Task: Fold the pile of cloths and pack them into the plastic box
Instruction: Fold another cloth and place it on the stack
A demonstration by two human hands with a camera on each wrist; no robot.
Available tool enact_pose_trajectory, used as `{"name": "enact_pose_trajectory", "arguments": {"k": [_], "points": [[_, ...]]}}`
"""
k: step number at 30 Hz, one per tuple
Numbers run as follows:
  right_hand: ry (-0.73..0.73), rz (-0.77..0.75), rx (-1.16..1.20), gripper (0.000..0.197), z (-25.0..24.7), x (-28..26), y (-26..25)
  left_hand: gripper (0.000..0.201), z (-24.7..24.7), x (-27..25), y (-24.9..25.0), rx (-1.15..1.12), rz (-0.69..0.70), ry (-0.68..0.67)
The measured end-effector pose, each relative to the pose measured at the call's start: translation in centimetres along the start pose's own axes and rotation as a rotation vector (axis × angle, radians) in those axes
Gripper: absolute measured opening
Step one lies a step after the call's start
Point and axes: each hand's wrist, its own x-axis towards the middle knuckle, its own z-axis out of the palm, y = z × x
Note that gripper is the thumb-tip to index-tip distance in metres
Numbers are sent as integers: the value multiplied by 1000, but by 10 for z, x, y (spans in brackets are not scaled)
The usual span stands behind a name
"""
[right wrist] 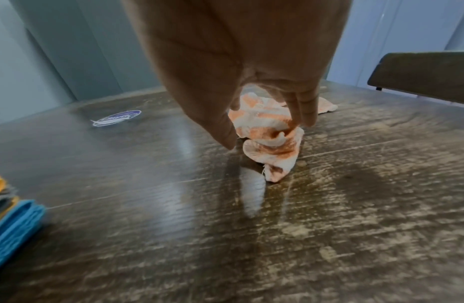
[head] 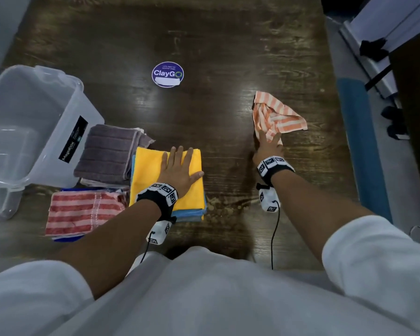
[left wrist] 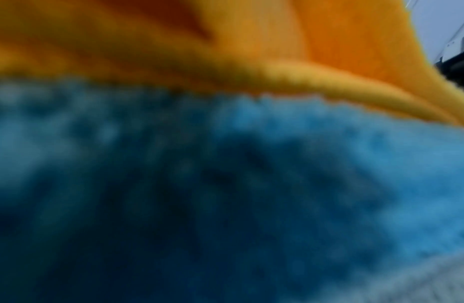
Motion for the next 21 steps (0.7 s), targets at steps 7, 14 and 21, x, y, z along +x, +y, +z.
{"name": "enact_pose_trajectory", "arguments": {"k": [7, 14, 21], "points": [[-121, -51, -89, 50, 8, 17, 5, 81, 4, 9, -1, 9, -12, 13], [-130, -170, -87, 28, 13, -2, -5, 80, 3, 13, 0, 24, -8, 16], [-164, -231, -32, 22, -3, -34, -35, 80, -2, 12, 0, 2, -6, -13]]}}
